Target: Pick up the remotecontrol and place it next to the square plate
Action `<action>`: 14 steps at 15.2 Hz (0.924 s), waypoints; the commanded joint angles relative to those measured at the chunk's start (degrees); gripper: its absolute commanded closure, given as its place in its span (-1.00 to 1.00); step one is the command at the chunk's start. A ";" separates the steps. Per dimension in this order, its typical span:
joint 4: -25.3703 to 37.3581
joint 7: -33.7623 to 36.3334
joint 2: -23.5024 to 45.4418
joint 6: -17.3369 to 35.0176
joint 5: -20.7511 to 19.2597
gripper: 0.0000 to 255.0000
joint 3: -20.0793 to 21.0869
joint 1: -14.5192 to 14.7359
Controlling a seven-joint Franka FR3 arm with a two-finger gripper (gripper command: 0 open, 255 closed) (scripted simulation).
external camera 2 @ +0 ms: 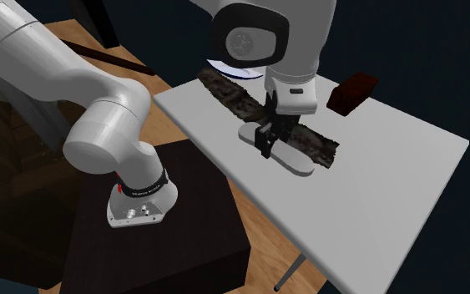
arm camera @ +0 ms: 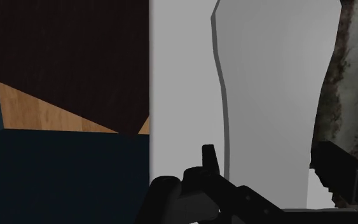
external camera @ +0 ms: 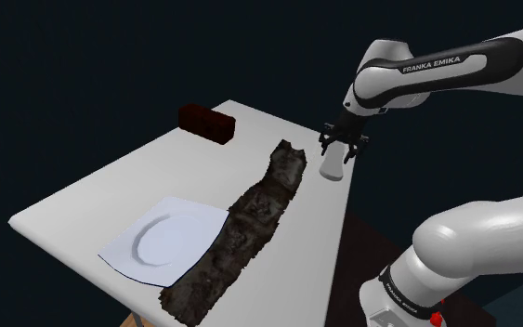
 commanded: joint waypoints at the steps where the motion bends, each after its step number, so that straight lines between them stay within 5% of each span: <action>1: 1.21 0.13 -0.51 -1.73 0.01 1.00 0.06 0.04; 14: 8.60 3.11 -2.26 -10.79 1.20 1.00 2.29 1.34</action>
